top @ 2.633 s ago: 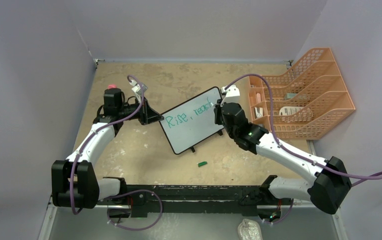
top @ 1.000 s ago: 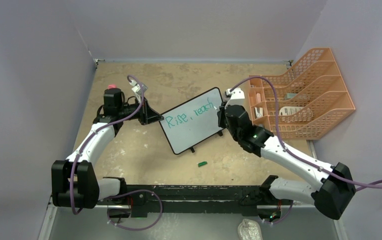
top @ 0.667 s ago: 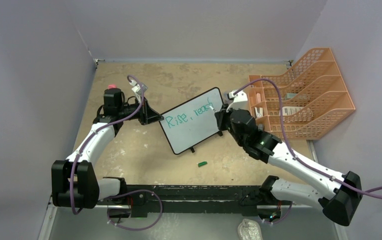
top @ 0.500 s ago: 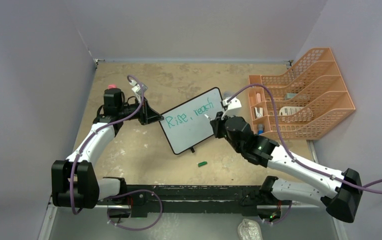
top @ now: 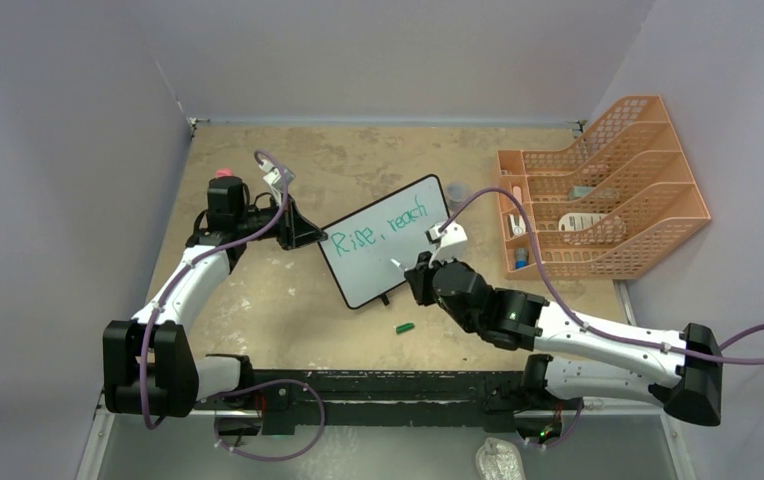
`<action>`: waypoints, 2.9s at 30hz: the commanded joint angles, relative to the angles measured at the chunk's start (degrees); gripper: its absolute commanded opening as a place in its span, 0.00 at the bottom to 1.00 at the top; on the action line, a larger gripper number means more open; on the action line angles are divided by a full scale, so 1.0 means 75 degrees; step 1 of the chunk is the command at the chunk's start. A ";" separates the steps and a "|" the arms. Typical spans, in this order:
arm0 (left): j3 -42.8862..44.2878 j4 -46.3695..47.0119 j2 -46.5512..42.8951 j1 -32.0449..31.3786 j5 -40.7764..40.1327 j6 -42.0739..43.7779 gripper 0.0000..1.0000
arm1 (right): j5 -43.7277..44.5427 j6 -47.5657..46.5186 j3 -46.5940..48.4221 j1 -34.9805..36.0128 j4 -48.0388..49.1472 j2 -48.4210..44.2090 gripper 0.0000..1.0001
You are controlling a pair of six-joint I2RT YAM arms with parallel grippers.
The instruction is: Write a sentence on the whiteboard
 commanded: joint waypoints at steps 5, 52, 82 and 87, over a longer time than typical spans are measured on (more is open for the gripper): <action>0.0223 -0.0016 0.0048 -0.0010 -0.0365 0.0289 0.00 | 0.0749 0.0771 -0.0176 0.0949 0.0365 0.0277 0.00; 0.0221 0.0002 0.0061 -0.0010 -0.0289 0.0233 0.00 | 0.2690 0.0923 0.1657 0.1888 0.0788 0.3163 0.00; 0.0212 0.0041 0.0002 -0.0012 -0.0228 0.0214 0.00 | 0.2410 0.0678 0.1722 0.1267 0.0741 0.3221 0.00; 0.0215 0.0041 0.0013 -0.0010 -0.0224 0.0207 0.00 | 0.2237 0.0605 0.1651 0.1134 0.0969 0.3140 0.00</action>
